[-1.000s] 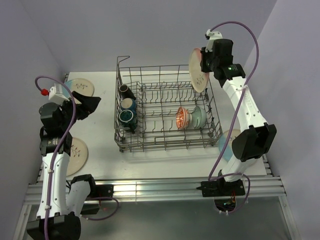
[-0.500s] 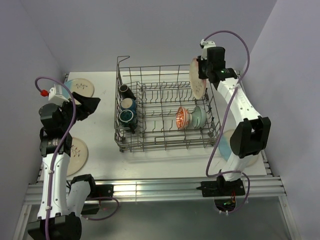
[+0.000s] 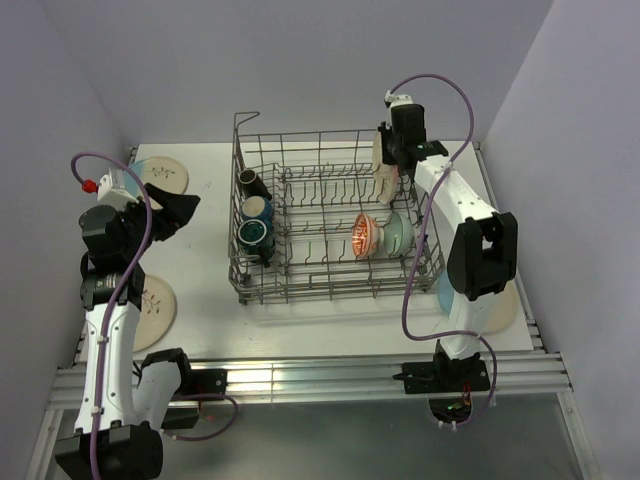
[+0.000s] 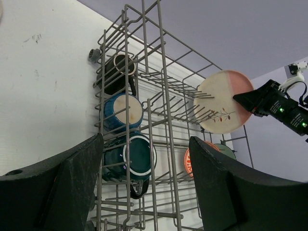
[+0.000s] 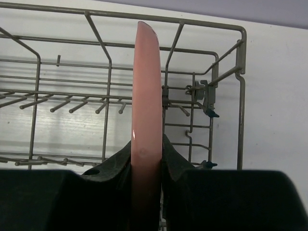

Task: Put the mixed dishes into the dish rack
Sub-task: Insert the plate into the dish rack, then grab a plate with the left arm

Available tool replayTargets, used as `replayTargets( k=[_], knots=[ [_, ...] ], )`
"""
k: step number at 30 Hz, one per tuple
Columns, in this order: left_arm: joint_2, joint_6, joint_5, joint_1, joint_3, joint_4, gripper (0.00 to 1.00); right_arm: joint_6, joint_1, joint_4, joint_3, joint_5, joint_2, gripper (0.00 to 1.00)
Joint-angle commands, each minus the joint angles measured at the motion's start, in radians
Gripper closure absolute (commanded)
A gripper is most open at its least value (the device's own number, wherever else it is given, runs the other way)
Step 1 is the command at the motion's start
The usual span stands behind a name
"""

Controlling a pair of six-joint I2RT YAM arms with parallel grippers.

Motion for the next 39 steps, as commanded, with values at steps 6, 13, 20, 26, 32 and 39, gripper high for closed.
replayTargets(
  k=[6,13,20,26,32,39],
  knots=[
    [-0.002,-0.021,-0.031,0.011,-0.007,-0.006,0.22,-0.019,0.006,0.076,0.000,0.001,-0.020,0.59],
    [0.014,-0.035,-0.086,0.023,0.007,-0.066,0.22,-0.062,-0.008,0.056,0.005,-0.009,-0.108,0.14],
    [0.044,-0.099,-0.162,0.064,-0.002,-0.124,0.17,-0.159,-0.040,-0.030,0.057,-0.109,-0.178,0.00],
    [0.153,-0.210,-0.137,0.193,-0.042,-0.088,0.14,-0.332,-0.043,-0.125,0.003,-0.539,-0.272,0.00],
    [0.412,-0.363,-0.166,0.293,-0.044,0.076,0.27,-0.421,-0.033,-0.240,-0.030,-1.052,-0.274,0.03],
    [0.797,-0.428,-0.243,0.298,0.144,0.194,0.31,-0.527,-0.010,-0.397,0.014,-1.189,-0.263,0.09]
  ],
)
